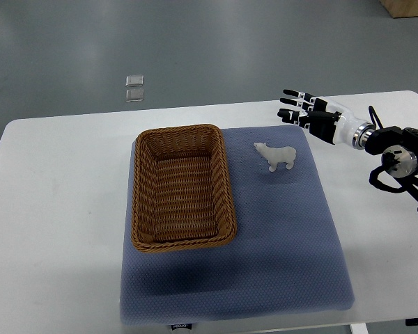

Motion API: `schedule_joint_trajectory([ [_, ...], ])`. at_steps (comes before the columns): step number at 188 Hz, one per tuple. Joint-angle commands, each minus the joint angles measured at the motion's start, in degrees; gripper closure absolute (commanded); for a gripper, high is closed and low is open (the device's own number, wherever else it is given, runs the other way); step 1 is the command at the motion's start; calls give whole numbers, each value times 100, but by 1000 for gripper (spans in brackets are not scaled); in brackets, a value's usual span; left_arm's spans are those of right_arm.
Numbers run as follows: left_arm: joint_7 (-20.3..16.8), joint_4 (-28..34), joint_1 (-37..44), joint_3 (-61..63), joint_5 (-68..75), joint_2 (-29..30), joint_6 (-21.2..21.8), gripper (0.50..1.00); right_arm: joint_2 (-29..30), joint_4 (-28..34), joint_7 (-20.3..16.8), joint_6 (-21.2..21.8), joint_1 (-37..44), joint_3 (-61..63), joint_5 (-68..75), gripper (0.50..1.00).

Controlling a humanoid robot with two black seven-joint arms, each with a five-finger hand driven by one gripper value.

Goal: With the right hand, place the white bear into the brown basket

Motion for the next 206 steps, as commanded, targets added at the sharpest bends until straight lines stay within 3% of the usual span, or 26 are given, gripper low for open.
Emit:
schedule_joint_trajectory([
  [1, 0, 0, 0, 0, -1, 0, 3, 500, 2, 1, 1, -9, -8, 2, -125, 574],
  [87, 0, 0, 9, 0, -1, 0, 11, 500, -7, 45, 9, 9, 10, -7, -424, 572],
  [128, 0, 0, 9, 0, -1, 0, 3, 500, -94, 80, 431, 290, 150, -7, -1997, 574],
  [159, 0, -9, 9, 0, -1, 0, 3, 500, -112, 89, 528, 527, 308, -42, -3262, 574],
  [206, 0, -27, 9, 0, -1, 0, 3, 500, -112, 80, 563, 545, 519, -104, -4942, 574],
])
